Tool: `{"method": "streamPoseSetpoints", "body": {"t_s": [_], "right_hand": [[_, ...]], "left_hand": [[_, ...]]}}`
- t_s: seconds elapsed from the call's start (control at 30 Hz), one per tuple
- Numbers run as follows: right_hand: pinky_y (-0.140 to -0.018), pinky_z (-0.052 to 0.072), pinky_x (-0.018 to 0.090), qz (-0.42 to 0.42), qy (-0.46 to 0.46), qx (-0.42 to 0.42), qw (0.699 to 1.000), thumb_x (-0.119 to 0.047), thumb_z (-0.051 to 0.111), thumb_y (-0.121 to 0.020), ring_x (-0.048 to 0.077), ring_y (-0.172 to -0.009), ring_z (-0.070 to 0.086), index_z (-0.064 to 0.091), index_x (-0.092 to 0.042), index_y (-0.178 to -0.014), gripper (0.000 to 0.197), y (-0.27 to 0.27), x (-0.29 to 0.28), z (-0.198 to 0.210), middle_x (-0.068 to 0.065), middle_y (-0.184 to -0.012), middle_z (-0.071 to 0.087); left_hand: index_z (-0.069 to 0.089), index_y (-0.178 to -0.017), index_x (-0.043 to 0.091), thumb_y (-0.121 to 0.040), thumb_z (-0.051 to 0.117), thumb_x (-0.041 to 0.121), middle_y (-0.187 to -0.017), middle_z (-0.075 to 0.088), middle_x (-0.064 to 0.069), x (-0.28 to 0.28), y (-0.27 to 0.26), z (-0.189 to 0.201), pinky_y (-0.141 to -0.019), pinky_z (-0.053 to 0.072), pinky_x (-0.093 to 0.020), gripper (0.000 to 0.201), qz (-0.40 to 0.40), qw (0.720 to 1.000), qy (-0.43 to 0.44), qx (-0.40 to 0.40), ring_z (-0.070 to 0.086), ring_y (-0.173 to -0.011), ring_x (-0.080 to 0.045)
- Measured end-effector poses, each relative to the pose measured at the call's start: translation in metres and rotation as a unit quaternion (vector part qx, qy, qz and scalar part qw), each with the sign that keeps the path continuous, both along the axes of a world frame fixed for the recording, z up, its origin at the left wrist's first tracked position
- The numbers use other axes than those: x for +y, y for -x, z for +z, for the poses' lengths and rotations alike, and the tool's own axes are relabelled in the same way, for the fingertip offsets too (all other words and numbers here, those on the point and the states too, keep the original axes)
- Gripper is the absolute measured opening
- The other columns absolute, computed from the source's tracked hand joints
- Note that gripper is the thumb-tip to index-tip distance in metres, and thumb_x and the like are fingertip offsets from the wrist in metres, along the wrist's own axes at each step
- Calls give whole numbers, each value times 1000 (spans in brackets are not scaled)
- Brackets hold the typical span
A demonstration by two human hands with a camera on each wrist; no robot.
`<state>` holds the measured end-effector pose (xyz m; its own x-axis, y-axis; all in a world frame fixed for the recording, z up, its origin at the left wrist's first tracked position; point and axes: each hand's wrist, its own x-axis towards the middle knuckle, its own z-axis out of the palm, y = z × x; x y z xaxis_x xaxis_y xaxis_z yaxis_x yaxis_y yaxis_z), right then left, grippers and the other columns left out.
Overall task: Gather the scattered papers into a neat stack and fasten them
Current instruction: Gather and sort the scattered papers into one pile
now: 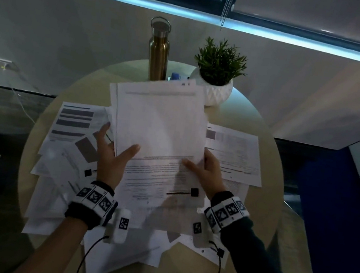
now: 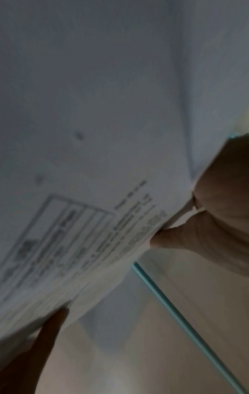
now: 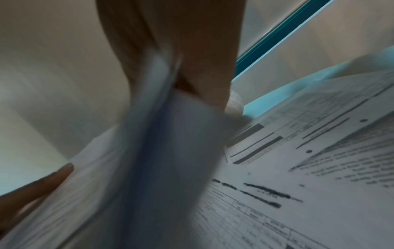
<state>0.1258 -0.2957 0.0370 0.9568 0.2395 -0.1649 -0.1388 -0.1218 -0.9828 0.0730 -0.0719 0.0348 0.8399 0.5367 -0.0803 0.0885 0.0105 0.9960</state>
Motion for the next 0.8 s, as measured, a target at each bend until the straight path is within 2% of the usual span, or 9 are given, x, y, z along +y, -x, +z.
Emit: {"method": "streamPoseSetpoints", "body": {"t_s": [0.1, 0.17, 0.27, 0.33, 0.4, 0.53, 0.6, 0.67, 0.8], "right_hand": [[-69, 55, 30, -77, -1, -91, 993, 2, 71, -76, 11, -77, 64, 63, -23, -89, 29, 3, 9, -1, 0, -85, 68], [-69, 55, 37, -114, -4, -87, 990, -2, 71, -77, 17, -78, 64, 62, -27, -85, 28, 10, 19, -4, 3, -84, 67], [-79, 53, 21, -99, -10, -64, 993, -6, 71, -79, 3, -89, 65, 59, -30, -94, 31, 21, 29, -14, -4, -93, 66], [-86, 52, 24, -50, 19, -67, 996, -9, 70, -79, 7, -100, 62, 57, -19, -104, 31, 22, 32, -26, 2, -102, 64], [-85, 53, 35, -43, 11, -28, 999, -8, 67, -80, 18, -102, 61, 51, -10, -113, 37, 20, 37, -27, 7, -109, 62], [-73, 55, 25, -24, 21, -54, 998, -15, 63, -87, -1, -87, 64, 50, -9, -113, 30, 7, 39, -19, -3, -97, 65], [-81, 53, 29, -35, 69, -53, 996, -29, 70, -81, 10, -100, 62, 48, -15, -118, 45, 1, 32, -25, 2, -110, 65], [-92, 47, 37, -60, 234, -28, 970, -41, 78, -70, 22, -114, 52, 43, -13, -125, 72, -8, 19, -48, 8, -124, 54], [-104, 37, 52, -27, 517, 151, 842, -48, 86, -51, 35, -129, 31, 21, -7, -136, 115, -6, 1, -82, 16, -140, 32]], "left_hand": [[22, -146, 9, -85, 64, 13, -151, 32, -9, -5, 6, 6, -106, 35, -16, 74, 10, 999, -39, 9, 34, -138, -20], [12, -147, 4, -89, 59, 14, -152, 24, -8, -10, 11, 11, -105, 30, -7, 75, 29, 997, -63, 14, 26, -141, -21], [8, -146, 3, -86, 63, 15, -152, 27, -13, -13, 19, 3, -108, 23, -18, 82, 29, 994, -85, 54, 30, -139, -25], [-1, -148, 5, -84, 65, 20, -157, 14, -11, -15, 20, -4, -105, 13, -14, 93, 17, 991, -61, 118, 20, -143, -23], [3, -148, 8, -85, 64, 21, -155, 19, -9, -15, 18, -7, -106, 17, -18, 89, 16, 990, -57, 127, 24, -141, -22], [35, -139, 10, -87, 61, 9, -130, 49, -1, 9, 17, -1, -98, 39, -26, 57, 54, 994, -64, 70, 50, -117, -18], [38, -138, 12, -87, 60, 7, -130, 51, -3, 29, 26, 0, -99, 40, -29, 56, 96, 992, -57, 64, 51, -116, -18], [40, -137, 18, -86, 61, 11, -126, 51, 3, 51, 44, 1, -96, 38, -28, 55, 150, 983, -53, 86, 50, -112, -14], [43, -137, 20, -87, 62, 22, -133, 51, 1, 87, 90, -13, -100, 36, -32, 54, 212, 969, 14, 124, 50, -120, -22]]}}
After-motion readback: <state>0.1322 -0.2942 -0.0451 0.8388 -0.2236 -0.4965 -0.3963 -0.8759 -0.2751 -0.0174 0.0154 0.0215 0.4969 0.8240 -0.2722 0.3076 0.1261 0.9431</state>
